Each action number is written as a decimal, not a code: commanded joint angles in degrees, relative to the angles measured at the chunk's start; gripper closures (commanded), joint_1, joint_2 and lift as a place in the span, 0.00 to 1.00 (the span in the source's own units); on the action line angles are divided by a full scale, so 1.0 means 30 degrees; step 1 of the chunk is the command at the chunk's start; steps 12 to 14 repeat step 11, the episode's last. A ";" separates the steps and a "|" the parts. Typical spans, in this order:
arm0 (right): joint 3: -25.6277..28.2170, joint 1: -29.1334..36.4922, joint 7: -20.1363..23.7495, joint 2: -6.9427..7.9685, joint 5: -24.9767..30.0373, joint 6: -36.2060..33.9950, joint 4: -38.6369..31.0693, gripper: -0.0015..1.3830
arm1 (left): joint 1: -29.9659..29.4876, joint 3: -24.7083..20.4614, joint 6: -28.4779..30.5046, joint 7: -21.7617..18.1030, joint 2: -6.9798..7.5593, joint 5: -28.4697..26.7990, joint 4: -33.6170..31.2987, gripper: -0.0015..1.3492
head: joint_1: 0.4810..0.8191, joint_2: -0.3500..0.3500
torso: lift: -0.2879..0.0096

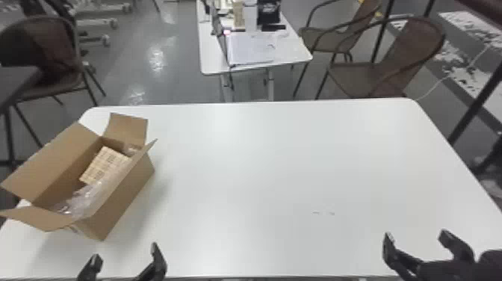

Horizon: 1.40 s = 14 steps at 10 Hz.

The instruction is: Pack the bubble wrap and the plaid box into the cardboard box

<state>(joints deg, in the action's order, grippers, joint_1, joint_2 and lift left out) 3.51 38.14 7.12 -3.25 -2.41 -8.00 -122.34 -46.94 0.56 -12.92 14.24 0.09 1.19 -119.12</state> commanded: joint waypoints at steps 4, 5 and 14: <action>-0.0028 -0.0117 0.0000 -0.0002 0.0187 0.0088 -0.0002 0.16 | 0.0177 0.0107 0.0002 0.0029 -0.0079 0.0189 0.0011 0.18 | 0.63 0.59 | 0.57; 0.0001 -0.0117 0.0000 -0.0002 0.0217 0.0088 -0.0002 0.16 | 0.0206 0.0136 0.0002 0.0029 -0.0079 0.0189 0.0011 0.18 | 0.63 0.59 | 0.57; -0.0058 -0.0264 0.0000 -0.0032 0.0246 0.0323 0.0144 0.16 | 0.0411 0.0136 -0.0057 0.0029 -0.0079 0.0365 0.0128 0.14 | 0.63 0.59 | 0.57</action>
